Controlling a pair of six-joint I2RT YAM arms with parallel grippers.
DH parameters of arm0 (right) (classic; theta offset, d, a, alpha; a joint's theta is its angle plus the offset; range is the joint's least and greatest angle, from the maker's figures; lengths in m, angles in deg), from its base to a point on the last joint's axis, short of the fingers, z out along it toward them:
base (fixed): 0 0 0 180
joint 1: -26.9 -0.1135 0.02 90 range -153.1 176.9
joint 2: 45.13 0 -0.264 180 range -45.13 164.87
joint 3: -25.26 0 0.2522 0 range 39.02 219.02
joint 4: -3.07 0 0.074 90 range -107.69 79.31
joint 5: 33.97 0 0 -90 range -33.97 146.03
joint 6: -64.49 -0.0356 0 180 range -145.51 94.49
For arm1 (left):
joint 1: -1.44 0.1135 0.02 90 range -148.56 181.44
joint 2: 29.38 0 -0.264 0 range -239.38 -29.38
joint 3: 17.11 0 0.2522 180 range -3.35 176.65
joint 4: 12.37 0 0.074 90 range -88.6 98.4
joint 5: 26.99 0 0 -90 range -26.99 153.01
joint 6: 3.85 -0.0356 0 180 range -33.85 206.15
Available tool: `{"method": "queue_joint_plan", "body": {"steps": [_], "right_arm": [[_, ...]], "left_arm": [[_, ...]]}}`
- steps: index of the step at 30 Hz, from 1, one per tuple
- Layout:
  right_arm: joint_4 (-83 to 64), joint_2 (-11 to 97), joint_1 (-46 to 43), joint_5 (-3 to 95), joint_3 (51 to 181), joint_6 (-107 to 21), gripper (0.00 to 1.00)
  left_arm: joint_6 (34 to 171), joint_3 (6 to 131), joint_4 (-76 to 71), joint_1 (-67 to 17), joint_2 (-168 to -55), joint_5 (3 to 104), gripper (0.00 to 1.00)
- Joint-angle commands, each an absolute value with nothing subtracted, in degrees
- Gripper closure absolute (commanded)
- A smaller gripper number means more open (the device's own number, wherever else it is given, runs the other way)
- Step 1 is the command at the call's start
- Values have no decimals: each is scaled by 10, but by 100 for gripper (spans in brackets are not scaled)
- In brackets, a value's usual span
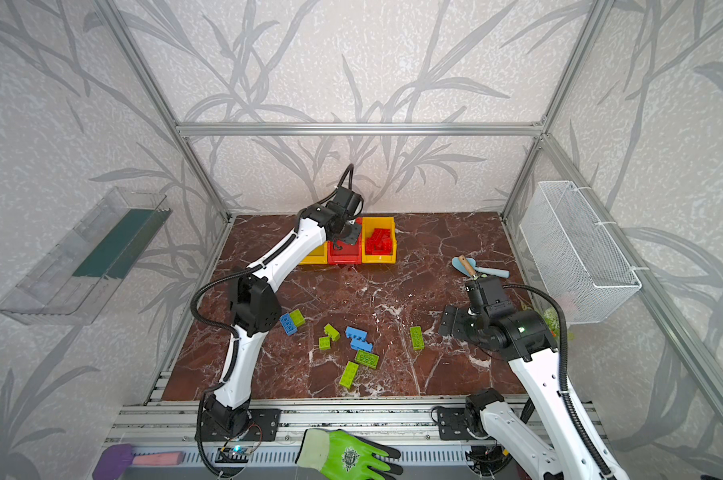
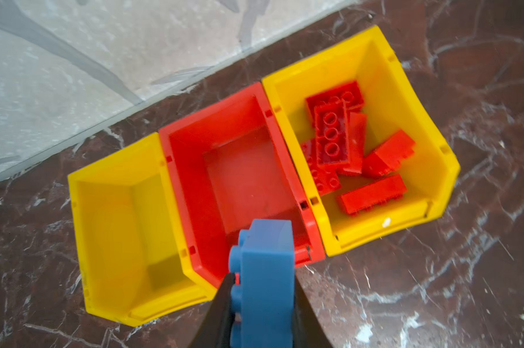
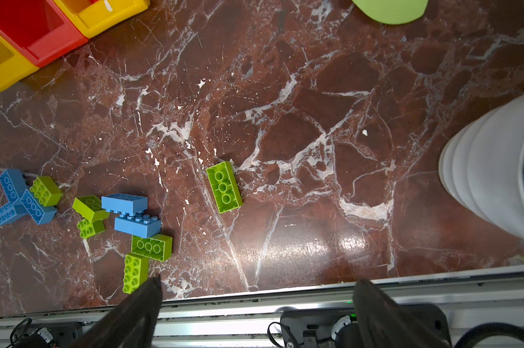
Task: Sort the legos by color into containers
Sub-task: 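Carry the blue brick with the left gripper into the red bin and release, then reach the left gripper back to the pile and grasp another blue brick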
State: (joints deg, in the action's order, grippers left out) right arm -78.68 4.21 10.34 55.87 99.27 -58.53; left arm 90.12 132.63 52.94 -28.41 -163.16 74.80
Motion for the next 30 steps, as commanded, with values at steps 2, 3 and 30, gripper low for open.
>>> {"method": "queue_joint_plan", "body": {"steps": [2, 3, 30], "right_arm": [[-748, 47, 102, 565, 994, -578, 1], [-744, 49, 103, 566, 995, -578, 1], [-740, 101, 89, 574, 1016, -598, 1]], "left_arm": [[943, 1435, 631, -271, -1720, 767, 78], [950, 1445, 631, -267, -1729, 766, 78], [1111, 1119, 562, -287, -1496, 658, 15]]}}
